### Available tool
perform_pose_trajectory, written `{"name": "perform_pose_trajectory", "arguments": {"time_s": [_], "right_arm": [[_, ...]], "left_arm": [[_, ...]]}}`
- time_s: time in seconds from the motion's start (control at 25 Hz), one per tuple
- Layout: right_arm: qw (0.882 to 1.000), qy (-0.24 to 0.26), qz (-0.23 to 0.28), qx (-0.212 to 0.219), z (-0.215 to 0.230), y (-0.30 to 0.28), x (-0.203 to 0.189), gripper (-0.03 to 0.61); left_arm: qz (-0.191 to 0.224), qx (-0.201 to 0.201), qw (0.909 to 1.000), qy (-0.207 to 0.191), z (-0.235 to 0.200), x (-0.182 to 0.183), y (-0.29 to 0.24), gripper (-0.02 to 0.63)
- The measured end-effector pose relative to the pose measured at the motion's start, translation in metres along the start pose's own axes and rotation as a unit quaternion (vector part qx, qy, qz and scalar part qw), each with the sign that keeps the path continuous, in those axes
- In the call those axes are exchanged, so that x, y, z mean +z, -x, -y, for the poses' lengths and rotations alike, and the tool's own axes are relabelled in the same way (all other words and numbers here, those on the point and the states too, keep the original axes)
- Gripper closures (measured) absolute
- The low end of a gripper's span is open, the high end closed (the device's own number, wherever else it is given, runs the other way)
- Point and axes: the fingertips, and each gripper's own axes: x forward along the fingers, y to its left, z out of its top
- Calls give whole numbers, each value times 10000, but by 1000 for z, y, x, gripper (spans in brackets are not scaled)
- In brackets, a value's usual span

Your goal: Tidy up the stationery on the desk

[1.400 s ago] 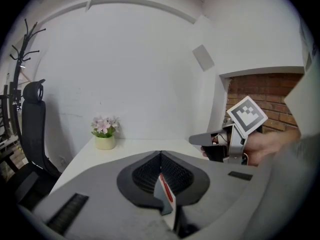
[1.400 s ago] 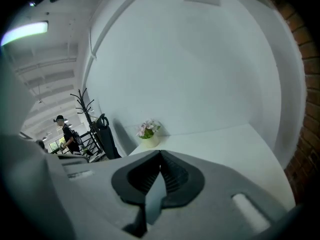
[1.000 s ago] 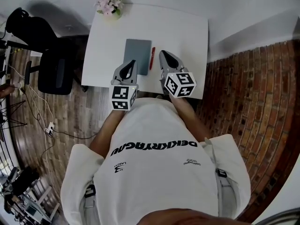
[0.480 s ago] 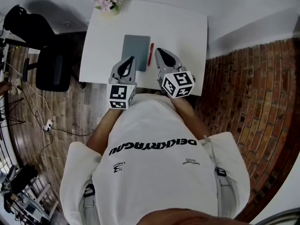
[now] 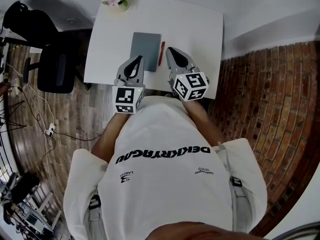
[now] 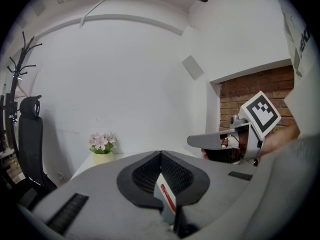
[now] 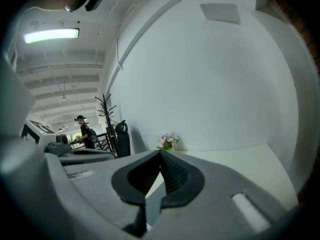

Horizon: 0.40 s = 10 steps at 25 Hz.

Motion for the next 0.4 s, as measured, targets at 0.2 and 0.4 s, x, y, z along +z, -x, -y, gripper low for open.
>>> {"name": "perform_pose_trajectory", "arguments": {"time_s": [0.2,0.4], "right_arm": [[10000,35,-53,48,-1,-1,-3,583],[9999,141,-51,86,-2,-3,-3,582]], "left_arm": [[48,-6,10000,30,0,2,-2,615],[47,-1,10000,19,0,0,-4,615]]}}
